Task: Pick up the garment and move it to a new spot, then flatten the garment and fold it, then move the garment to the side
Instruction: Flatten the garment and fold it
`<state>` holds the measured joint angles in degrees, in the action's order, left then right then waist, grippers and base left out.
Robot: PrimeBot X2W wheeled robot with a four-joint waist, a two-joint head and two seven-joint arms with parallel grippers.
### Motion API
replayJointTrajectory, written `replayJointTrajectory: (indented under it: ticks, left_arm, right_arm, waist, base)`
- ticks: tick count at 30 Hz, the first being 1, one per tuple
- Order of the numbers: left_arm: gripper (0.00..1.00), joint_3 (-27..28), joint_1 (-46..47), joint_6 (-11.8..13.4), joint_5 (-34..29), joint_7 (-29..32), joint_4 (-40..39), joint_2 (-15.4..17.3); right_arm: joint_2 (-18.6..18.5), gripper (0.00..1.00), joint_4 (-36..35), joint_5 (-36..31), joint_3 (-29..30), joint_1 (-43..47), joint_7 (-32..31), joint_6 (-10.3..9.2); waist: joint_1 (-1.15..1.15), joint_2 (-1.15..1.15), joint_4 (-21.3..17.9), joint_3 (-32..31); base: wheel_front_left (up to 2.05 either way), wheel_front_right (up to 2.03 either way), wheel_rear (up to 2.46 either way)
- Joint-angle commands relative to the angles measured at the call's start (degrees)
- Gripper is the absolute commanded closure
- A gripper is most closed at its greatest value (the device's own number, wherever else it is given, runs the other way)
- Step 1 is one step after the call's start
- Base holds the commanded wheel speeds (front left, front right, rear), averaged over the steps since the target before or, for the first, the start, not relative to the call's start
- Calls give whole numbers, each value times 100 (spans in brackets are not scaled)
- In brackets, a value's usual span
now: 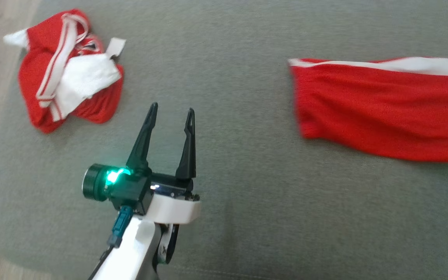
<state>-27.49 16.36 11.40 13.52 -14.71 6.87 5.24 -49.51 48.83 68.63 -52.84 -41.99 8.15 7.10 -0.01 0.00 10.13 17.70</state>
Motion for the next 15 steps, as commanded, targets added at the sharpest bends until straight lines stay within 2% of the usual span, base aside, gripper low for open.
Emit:
replayJointTrajectory:
  ticks: [1, 4, 6, 12, 15]
  left_arm:
    - [0, 237, 54, -33, -77, -29, -207, 77]
    - [0, 293, 27, -101, -119, -29, -200, 53]
    - [0, 319, 20, -171, -146, -29, -166, 13]
    - [0, 360, 11, -251, -211, -29, -59, -58]
    - [0, 388, 6, -300, -216, -29, -6, -86]
  right_arm:
    - [-388, 100, -18, 46, 58, 132, 91, 39]
    - [-577, 100, -168, 23, 102, -15, 142, 39]
    - [-577, 100, -411, -101, 93, -251, 165, 39]
    - [-193, 100, -1152, -436, -28, -661, -46, 39]
    - [147, 100, -1492, -630, -106, -769, -227, 39]
  waist:
    - [1, 0, -171, -76]
    - [1, 0, -304, -66]
    - [1, 0, -423, -73]
    - [1, 0, -565, -173]
    - [1, 0, -560, -236]
  base:
    - [0, 0, 0]
    - [0, 0, 0]
    - [0, 0, 0]
    - [0, 0, 0]
    - [0, 0, 0]
